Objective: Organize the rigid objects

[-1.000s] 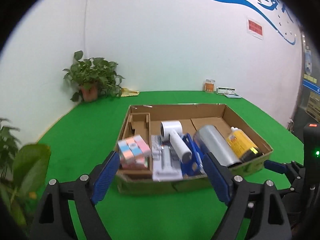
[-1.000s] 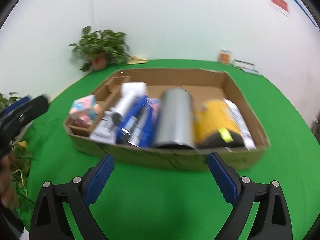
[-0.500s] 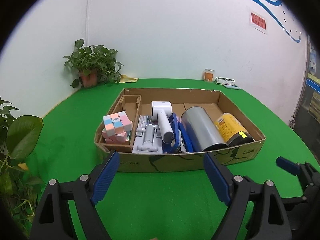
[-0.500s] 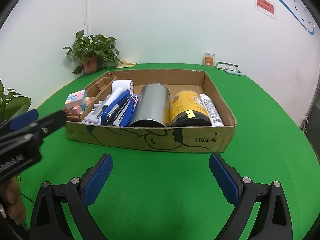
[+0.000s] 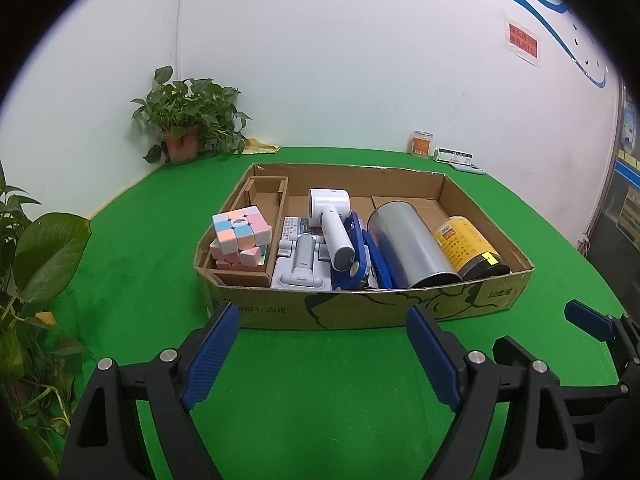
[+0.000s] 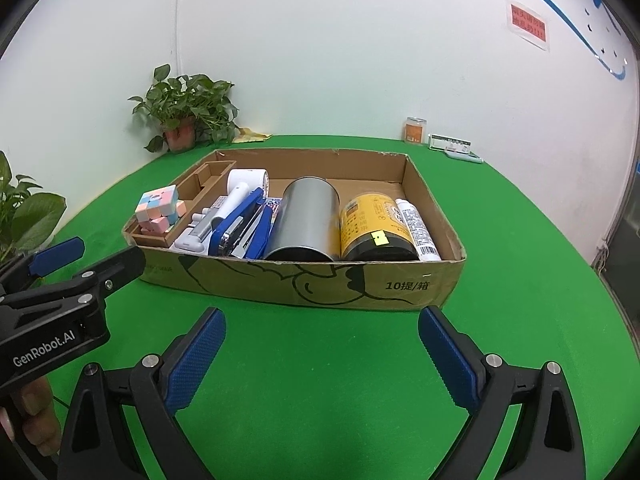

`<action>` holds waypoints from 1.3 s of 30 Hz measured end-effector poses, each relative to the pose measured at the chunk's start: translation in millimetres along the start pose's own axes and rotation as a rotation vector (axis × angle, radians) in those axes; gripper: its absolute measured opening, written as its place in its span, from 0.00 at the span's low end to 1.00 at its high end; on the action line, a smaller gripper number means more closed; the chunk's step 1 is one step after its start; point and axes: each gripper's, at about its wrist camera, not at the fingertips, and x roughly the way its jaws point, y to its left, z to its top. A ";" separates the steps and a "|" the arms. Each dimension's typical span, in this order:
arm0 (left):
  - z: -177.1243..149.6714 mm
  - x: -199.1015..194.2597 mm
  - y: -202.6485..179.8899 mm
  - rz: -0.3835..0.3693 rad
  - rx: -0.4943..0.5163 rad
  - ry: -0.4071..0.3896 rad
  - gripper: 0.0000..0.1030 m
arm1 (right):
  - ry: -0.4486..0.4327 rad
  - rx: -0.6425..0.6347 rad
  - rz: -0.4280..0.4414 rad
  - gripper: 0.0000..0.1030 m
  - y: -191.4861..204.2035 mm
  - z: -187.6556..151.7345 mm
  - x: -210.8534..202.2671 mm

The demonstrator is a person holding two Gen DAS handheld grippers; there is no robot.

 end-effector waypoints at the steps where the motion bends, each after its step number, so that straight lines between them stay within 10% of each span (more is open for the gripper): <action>1: 0.1 -0.4 0.0 0.001 -0.001 -0.001 0.83 | -0.002 -0.002 -0.002 0.95 -0.2 0.3 -0.5; 39: -9.2 0.3 -6.6 -0.005 0.013 0.034 0.83 | 0.023 -0.010 -0.028 0.95 -0.6 -8.5 5.1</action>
